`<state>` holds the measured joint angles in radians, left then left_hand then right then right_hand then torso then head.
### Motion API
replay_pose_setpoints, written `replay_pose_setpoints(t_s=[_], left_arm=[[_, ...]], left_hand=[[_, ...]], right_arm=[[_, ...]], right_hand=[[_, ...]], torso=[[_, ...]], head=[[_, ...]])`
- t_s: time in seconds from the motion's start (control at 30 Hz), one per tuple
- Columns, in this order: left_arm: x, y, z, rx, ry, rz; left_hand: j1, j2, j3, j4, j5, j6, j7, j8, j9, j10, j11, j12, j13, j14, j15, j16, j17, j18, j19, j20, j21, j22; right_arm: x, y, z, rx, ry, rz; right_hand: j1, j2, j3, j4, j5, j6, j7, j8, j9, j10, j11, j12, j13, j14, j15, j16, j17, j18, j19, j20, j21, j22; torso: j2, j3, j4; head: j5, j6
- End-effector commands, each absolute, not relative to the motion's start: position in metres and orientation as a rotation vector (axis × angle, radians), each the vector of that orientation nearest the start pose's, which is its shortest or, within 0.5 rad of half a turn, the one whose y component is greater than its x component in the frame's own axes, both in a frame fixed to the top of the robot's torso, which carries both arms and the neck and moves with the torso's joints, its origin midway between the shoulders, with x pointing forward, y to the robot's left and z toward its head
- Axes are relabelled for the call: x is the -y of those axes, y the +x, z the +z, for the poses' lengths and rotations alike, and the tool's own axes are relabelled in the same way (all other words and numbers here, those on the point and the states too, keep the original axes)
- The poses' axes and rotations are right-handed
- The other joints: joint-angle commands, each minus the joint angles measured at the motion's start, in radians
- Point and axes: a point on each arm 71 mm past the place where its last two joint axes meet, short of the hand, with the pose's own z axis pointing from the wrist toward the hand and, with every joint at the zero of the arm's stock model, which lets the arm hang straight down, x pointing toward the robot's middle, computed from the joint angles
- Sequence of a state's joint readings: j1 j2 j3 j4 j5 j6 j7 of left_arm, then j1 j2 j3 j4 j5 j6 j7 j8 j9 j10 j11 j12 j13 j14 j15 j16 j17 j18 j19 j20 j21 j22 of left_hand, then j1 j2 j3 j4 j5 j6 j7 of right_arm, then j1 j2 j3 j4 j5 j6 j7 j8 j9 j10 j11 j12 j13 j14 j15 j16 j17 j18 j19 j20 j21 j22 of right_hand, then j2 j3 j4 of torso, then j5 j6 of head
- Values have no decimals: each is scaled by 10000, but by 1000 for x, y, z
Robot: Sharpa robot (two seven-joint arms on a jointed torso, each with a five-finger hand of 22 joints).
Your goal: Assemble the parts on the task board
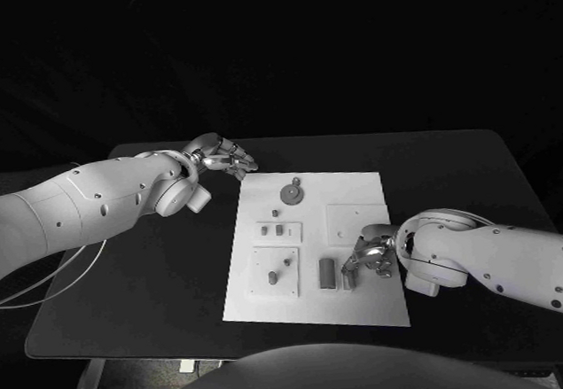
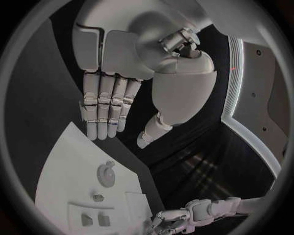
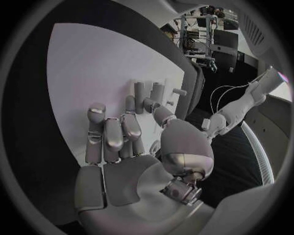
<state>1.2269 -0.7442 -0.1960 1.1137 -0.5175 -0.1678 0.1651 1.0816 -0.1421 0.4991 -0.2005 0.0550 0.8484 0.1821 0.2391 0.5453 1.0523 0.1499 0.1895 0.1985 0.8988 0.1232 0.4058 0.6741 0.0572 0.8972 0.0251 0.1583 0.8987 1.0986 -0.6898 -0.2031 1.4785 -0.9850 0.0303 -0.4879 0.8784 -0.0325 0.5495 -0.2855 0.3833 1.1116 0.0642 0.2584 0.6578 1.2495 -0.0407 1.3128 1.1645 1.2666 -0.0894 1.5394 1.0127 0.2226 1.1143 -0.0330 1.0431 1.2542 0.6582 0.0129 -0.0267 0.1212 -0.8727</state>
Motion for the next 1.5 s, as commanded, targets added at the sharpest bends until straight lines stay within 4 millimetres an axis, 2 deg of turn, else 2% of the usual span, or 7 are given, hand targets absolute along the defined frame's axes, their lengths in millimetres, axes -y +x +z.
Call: replay_pose_setpoints(t_s=[0.03, 0.23, 0.43, 1.0, 1.13, 1.43, 1.5], left_arm=[[-279, 534, -247, -18304, -6869, -9667], [-280, 534, -247, -18301, -6880, -9648], [-279, 534, -247, -18307, -6877, -9655], [-279, 534, -247, -18306, -6880, -9645], [-279, 534, -247, -18305, -6881, -9642], [-280, 534, -247, -18306, -6883, -9638], [-280, 534, -247, -18309, -6882, -9642]], left_hand=[[-60, 15, 11, 69, -50, 69, 4, 60, -13, 75, -19, -69, -9, -40, 62, -65, 14, 96, -49, 42, -70, 11], [-61, 16, 10, 72, -50, 70, 4, 60, -14, 75, -19, -69, -10, -40, 62, -67, 16, 96, -49, 43, -71, 13], [-62, 16, 10, 74, -50, 70, 4, 61, -16, 75, -19, -70, -10, -39, 63, -68, 19, 97, -49, 43, -72, 15], [-62, 15, 8, 79, -50, 67, 5, 62, -21, 77, -19, -72, -11, -38, 63, -74, 27, 98, -50, 43, -75, 21], [-61, 15, 8, 80, -50, 66, 5, 63, -22, 77, -19, -73, -11, -38, 63, -75, 29, 98, -50, 44, -76, 22], [-60, 17, 8, 83, -50, 67, 5, 64, -25, 77, -19, -73, -11, -38, 63, -78, 32, 99, -50, 44, -77, 25], [-59, 17, 8, 83, -50, 67, 5, 64, -25, 78, -19, -73, -11, -38, 63, -78, 33, 99, -50, 44, -77, 26]], right_arm=[[155, 419, -327, -25413, 1790, 4939], [154, 418, -329, -25454, 1824, 4983], [153, 417, -329, -25549, 1692, 5007], [151, 415, -330, -25473, 1818, 5209], [152, 416, -330, -25401, 1892, 5199], [154, 417, -330, -25365, 2064, 5169], [154, 417, -330, -25365, 2058, 5182]], right_hand=[[-174, -23, 46, 63, -192, 28, 52, 19, -35, -45, 19, -66, -23, 40, -73, -45, 1, 392, 42, -33, 11, -14], [-449, -294, 103, 308, -1205, -1, 64, -8, -68, -137, 36, -128, -96, -6, -118, -66, -32, 392, 46, -58, -23, -34], [-509, -614, 184, 511, -1741, -52, 86, -37, -88, -267, 48, -224, -219, -71, -146, -83, -85, 392, 26, -81, -42, -35], [-618, -1200, 347, 1074, -1799, -142, 123, -73, -103, -443, 87, -321, -351, -179, -182, -96, -151, 392, -7, -89, -58, -28], [-648, -1248, 373, 1206, -1802, -142, 124, -69, -99, -439, 87, -310, -341, -176, -189, -93, -138, 392, -5, -94, -56, -26], [-764, -1192, 353, 1416, -1810, -115, 105, -43, -82, -392, 72, -261, -293, -133, -197, -77, -80, 392, 8, -104, -41, -16], [-923, -1219, 311, 1567, -1811, -115, 101, -40, -79, -386, 65, -250, -283, -125, -199, -74, -67, 392, 3, -106, -42, -14]], torso=[[5, 4, 10], [0, -3, 2], [-2, 0, 3], [0, 6, -5], [-1, 5, 1], [-2, -1, 3], [-2, -1, 4]], head=[[3, 1], [17, 1], [17, 1], [41, 1], [41, 1], [56, 1], [64, 1]])
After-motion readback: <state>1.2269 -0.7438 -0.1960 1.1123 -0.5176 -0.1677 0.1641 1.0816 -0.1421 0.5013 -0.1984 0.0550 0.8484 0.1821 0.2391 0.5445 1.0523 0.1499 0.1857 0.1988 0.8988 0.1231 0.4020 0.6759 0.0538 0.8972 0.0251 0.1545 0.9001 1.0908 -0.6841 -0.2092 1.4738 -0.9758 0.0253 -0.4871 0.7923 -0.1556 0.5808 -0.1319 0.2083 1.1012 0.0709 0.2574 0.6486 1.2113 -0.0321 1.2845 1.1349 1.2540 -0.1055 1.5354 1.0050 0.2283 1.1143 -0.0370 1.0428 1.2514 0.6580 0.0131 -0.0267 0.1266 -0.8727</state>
